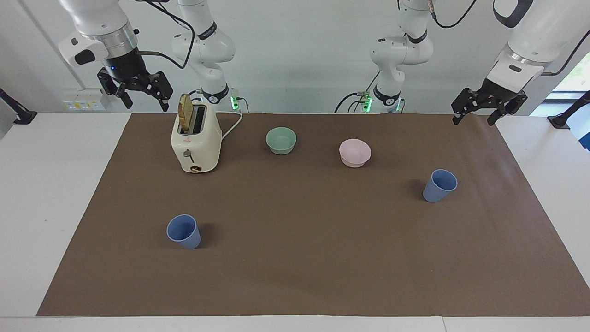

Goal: Stack blue cups with both arms

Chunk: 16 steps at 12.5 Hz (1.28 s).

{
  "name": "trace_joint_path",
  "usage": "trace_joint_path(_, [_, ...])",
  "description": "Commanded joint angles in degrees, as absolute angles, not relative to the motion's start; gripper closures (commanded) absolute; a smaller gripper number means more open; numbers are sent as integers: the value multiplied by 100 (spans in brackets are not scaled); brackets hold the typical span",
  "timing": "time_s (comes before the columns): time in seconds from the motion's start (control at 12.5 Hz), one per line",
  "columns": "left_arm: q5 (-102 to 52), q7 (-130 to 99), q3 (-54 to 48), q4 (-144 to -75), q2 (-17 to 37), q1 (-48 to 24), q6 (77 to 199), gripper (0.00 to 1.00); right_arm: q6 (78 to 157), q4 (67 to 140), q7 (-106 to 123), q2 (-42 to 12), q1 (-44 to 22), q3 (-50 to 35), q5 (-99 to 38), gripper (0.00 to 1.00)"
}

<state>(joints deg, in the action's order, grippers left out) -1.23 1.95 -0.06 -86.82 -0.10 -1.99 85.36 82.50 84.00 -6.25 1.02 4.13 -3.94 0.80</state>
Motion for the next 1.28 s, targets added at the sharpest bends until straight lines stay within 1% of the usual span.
trace_joint_path(0.0, [-185, 272, -17, -8947, -246, -167, 8578, 0, 8209, 8473, -606, 158, 475, -396, -70, 0])
trace_joint_path(1.2, [-272, 220, -26, -8894, -220, -158, 8631, 0, 8218, 8455, -562, 158, 492, -378, -70, 0])
